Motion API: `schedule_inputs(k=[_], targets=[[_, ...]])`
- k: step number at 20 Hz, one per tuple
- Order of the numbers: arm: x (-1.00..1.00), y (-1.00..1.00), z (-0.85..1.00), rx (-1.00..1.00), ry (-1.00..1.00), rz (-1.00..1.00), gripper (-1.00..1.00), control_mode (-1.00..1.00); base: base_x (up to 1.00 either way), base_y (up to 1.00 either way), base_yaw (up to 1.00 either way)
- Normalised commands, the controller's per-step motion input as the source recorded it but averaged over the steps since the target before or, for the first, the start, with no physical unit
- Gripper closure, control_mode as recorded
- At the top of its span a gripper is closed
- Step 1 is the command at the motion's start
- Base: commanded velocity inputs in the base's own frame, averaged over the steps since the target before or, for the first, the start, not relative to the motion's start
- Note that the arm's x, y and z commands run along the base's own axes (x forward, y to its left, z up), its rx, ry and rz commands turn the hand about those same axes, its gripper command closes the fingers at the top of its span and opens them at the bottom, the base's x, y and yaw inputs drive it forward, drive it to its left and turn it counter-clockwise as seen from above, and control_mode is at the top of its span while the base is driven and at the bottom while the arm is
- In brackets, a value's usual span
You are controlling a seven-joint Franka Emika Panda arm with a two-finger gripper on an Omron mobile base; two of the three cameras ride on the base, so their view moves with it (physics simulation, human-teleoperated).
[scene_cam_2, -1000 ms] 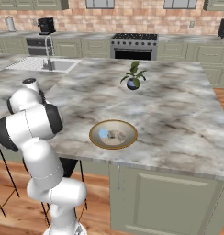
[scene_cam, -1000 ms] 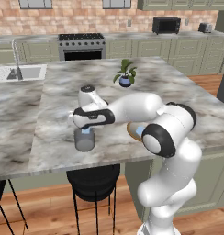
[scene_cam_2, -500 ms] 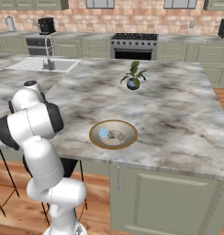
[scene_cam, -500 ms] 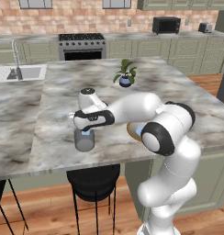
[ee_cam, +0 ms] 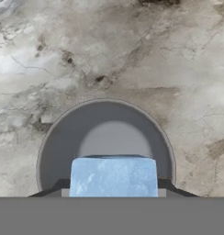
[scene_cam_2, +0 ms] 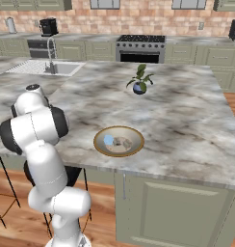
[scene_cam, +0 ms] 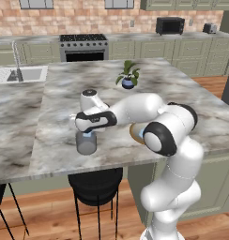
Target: There are four ice cubes in the ice bowl. Place two ice cubes in each glass of water.
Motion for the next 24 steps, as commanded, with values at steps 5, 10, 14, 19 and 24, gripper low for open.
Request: schedule_inputs(k=[5,10,14,19,24], targets=[[0.02,0.05,0.0,0.0,0.0,0.0,-1.0,-1.0,0.0,0.0,0.0],[0.0,0.08,-0.01,0.0,0.0,0.0,-1.0,-1.0,0.0,0.0,0.0],[0.0,0.01,0.0,0.0,0.0,0.0,-1.0,-1.0,0.0,0.0,0.0],[-0.02,-0.04,0.13,0.0,0.0,-0.01,-1.0,-1.0,0.0,0.0,0.0],[-0.29,-0.24,0.29,0.0,0.0,-0.02,-1.0,-1.0,0.0,0.0,0.0]])
